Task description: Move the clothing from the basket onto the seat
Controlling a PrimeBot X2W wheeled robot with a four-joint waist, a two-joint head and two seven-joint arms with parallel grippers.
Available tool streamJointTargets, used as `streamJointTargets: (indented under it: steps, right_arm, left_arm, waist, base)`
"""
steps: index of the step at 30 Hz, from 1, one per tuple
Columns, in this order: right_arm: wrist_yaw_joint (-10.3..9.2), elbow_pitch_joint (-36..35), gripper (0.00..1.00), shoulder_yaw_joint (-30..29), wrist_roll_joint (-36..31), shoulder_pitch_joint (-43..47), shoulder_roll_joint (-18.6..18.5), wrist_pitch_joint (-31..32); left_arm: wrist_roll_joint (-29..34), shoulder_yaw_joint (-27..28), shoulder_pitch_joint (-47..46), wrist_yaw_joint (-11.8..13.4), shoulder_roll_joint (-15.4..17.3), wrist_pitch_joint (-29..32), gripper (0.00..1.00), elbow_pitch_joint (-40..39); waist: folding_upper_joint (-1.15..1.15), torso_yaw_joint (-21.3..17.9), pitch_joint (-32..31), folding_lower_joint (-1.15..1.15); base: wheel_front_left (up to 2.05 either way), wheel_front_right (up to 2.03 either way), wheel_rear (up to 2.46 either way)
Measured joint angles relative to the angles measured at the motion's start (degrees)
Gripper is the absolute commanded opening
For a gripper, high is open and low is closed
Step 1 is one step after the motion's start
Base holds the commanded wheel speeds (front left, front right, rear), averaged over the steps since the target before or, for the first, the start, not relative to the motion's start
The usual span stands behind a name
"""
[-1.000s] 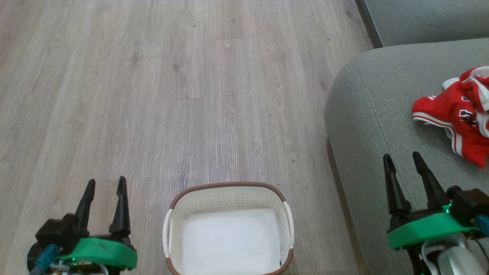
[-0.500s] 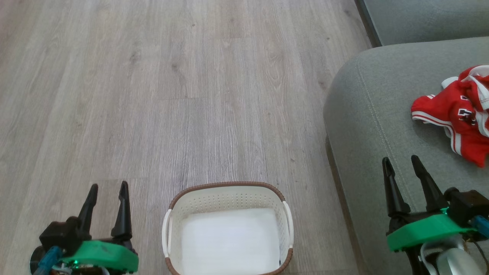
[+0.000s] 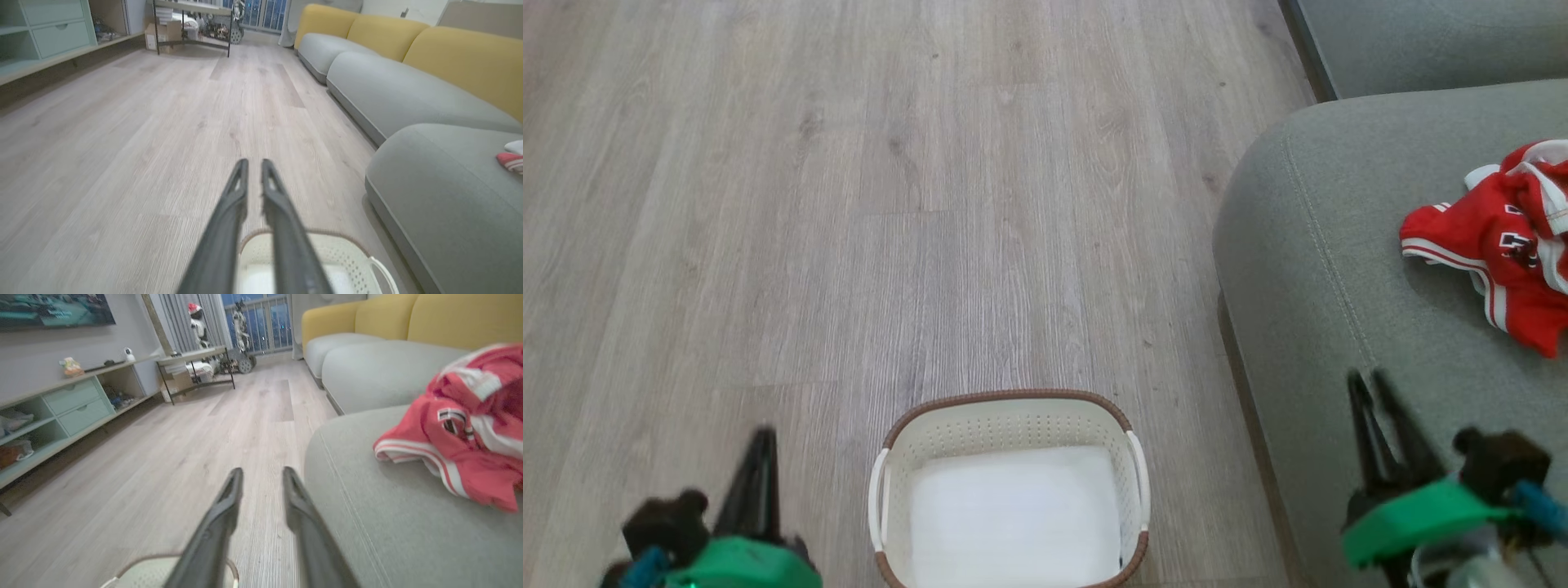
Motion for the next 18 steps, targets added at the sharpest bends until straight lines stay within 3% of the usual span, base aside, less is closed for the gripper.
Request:
streamJointTargets:
  steps: [4, 18]
  right_arm:
    - [0.00, 3.1, 0.00, 0.3, 0.5, 2.4, 0.2, 0.2]
    - [0.00, 3.3, 0.00, -0.4, 8.7, 2.1, 1.2, 2.5]
  left_arm:
    - [-0.6, 0.0, 2.3, 0.0, -0.8, 0.6, 0.00, 3.0]
    - [-9.1, 0.3, 1.9, 0.0, -0.9, 2.6, 0.00, 3.0]
  waist:
    - [0.00, 0.0, 0.0, 0.00]
    - [0.00, 0.2, 0.1, 0.00]
  base:
    - [0.00, 0.00, 0.00]
    - [0.00, 0.00, 0.00]
